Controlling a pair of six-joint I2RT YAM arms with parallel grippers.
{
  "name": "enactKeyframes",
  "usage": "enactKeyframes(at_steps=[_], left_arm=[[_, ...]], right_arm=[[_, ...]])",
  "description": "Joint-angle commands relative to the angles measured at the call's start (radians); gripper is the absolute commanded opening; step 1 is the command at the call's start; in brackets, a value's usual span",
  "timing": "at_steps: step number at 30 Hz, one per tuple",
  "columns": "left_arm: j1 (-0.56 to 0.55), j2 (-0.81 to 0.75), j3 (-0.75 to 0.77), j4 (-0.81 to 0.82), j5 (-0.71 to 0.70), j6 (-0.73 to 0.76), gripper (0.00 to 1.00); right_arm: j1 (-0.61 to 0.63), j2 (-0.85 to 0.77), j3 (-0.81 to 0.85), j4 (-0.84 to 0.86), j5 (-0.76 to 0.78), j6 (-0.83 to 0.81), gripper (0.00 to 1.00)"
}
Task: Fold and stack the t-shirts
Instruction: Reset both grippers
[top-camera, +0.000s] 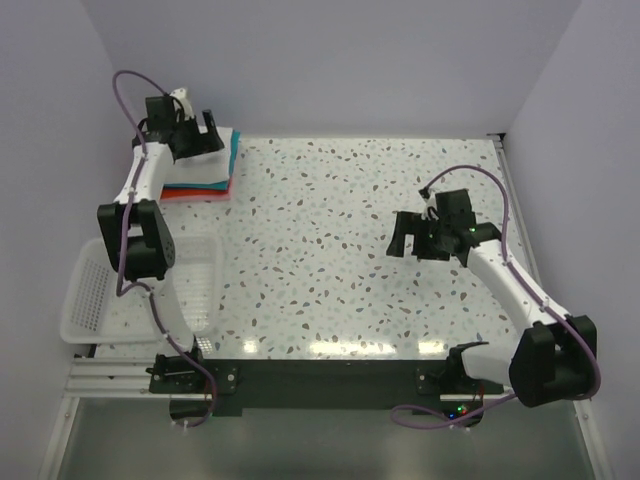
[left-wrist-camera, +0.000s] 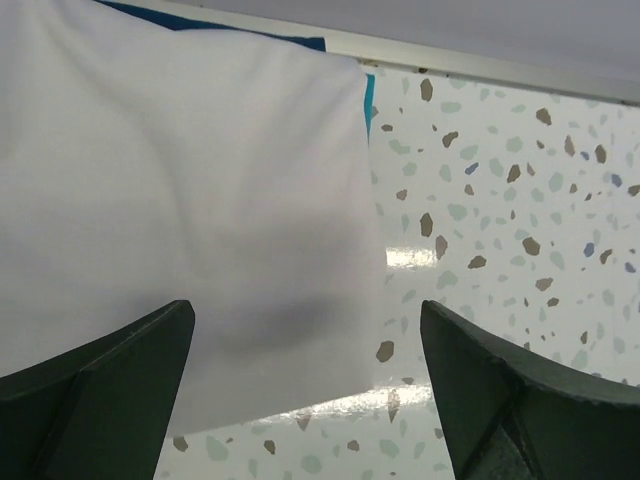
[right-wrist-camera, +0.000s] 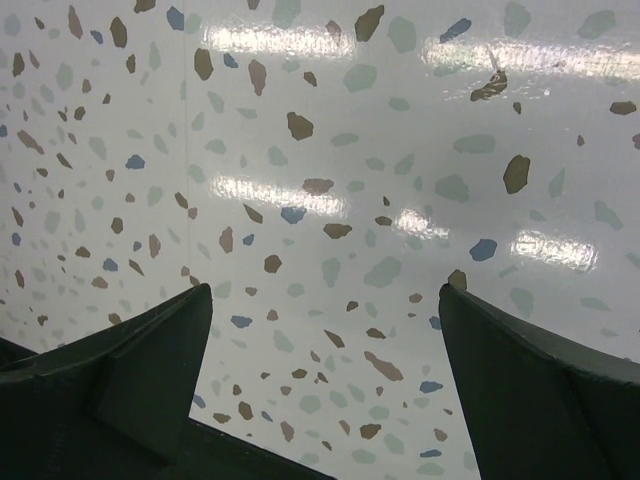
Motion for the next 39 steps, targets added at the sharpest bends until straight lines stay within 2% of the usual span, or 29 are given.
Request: enactKeyframes(at_steps=[1,6,7,9,10,14,16,22,27,33,39], left_arm=[[-0.003,-0.211,0.043,-0.037,-0.069,-0.067,1.00],[-0.075,-0.452,-0.189,-0.055,-0.247,-0.208,1.00],[-0.113,-0.542,-0.288,-0.060,-0.337,-0.232,1.00],[-0.181,-0.629,-0.386,-0.073,-0.405,-0.298,1.00],[-0.210,-0.712,-0.486,-0.078,-0.457,-0.323,1.00],[-0.352,-0.906,-0.722,-0.074,-0.510,-0.468,1.00],[-0.430,-0.984,-0.813,-0.128,-0.600,-0.548,1.00],[-0.563,-1.145,-0.997,-0.169,-0.715,-0.646,1.00],[-0.621,-1.220,-1.127,-0.138,-0.740,-0.641,1.00],[-0.702,-1.217,-1.165,-0.139,-0.803,-0.679,1.00],[-0.735,-1.245,-1.165,-0.121,-0.835,-0.667,1.00]], right_arm=[[-0.003,-0.084,0.056,-0.016,0.025,0.011,0.99],[-0.003,-0.181,0.038,-0.022,0.141,0.047,0.99],[-0.003,-0.196,0.035,-0.025,0.153,0.050,0.99],[-0.002,-0.245,0.024,-0.037,0.192,0.060,0.99],[-0.002,-0.265,0.021,-0.040,0.207,0.063,0.99],[-0.002,-0.354,-0.007,-0.056,0.259,0.070,0.99],[-0.003,-0.405,-0.041,-0.047,0.275,0.077,0.99],[-0.003,-0.487,-0.156,-0.031,0.342,0.127,0.99],[-0.002,-0.541,-0.267,0.035,0.362,0.156,0.99],[-0.003,-0.573,-0.329,0.064,0.382,0.181,0.99],[-0.002,-0.583,-0.329,0.050,0.394,0.190,0.99]])
